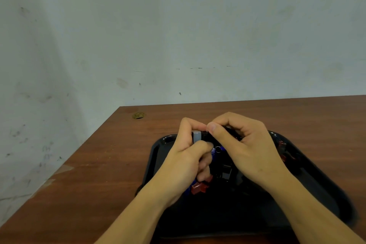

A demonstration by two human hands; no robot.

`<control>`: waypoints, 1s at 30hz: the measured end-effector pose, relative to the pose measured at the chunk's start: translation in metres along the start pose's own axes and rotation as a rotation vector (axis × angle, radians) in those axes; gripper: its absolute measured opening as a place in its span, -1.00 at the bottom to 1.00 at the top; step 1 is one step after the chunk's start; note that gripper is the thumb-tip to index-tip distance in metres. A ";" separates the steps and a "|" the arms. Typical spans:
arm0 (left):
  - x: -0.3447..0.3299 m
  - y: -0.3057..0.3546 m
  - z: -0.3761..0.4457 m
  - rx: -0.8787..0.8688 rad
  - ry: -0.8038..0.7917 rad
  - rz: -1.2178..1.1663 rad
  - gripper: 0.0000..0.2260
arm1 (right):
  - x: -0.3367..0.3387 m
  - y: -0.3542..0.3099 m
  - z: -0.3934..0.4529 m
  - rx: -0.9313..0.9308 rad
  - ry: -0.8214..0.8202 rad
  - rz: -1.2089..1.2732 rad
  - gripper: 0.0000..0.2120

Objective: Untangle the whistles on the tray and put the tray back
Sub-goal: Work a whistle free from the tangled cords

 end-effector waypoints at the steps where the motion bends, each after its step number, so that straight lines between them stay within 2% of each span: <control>1: -0.002 -0.002 -0.001 0.000 -0.012 0.010 -0.82 | -0.001 0.000 0.001 -0.007 -0.003 0.015 -0.86; 4: -0.002 0.002 -0.002 -0.023 0.004 0.002 -0.80 | 0.005 0.002 0.003 -0.046 0.033 0.147 -0.85; 7: 0.012 0.008 0.001 -0.030 0.116 -0.167 -0.89 | 0.017 0.015 0.003 -0.179 0.080 0.327 -0.80; 9: 0.021 0.009 0.002 -0.012 0.177 -0.287 -0.89 | 0.023 0.038 0.002 -0.242 0.081 0.138 -0.77; 11: 0.023 0.007 0.003 0.009 0.185 -0.294 -0.92 | 0.026 0.054 0.000 -0.269 0.035 -0.218 -0.79; 12: 0.022 0.005 0.003 0.023 0.178 -0.273 -0.95 | 0.021 0.055 -0.001 -0.267 -0.021 -0.310 -0.68; 14: 0.018 0.001 0.002 0.054 0.156 -0.244 -0.98 | 0.004 0.048 -0.004 -0.240 -0.149 -0.181 -0.44; 15: 0.016 0.000 0.001 0.060 0.146 -0.239 -0.97 | -0.005 0.041 -0.006 -0.222 -0.213 -0.060 -0.39; 17: 0.015 0.002 0.001 0.055 0.132 -0.238 -0.94 | -0.018 0.027 -0.009 -0.182 -0.278 0.120 -0.47; 20: 0.015 0.002 0.000 0.065 0.125 -0.223 -0.93 | -0.009 0.029 -0.005 -0.158 -0.152 0.084 -0.77; 24: 0.017 -0.004 0.000 0.107 0.136 -0.171 -0.75 | 0.007 0.035 0.000 -0.222 -0.003 0.103 -0.79; 27: 0.019 -0.006 -0.001 0.117 0.175 -0.134 -0.66 | -0.001 0.042 -0.003 -0.314 -0.048 0.173 -0.78; 30: 0.025 -0.005 -0.001 0.112 0.219 -0.130 -0.65 | -0.004 0.037 -0.003 -0.342 -0.070 0.264 -0.75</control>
Point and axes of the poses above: each hand's wrist, its own z-axis towards the middle knuckle, its own x-axis out of the back of the hand, y = z × x, the point moved 10 cm from there along z, towards the middle knuckle, and after that the axes turned 4 degrees about y, right-handed, at the moved point
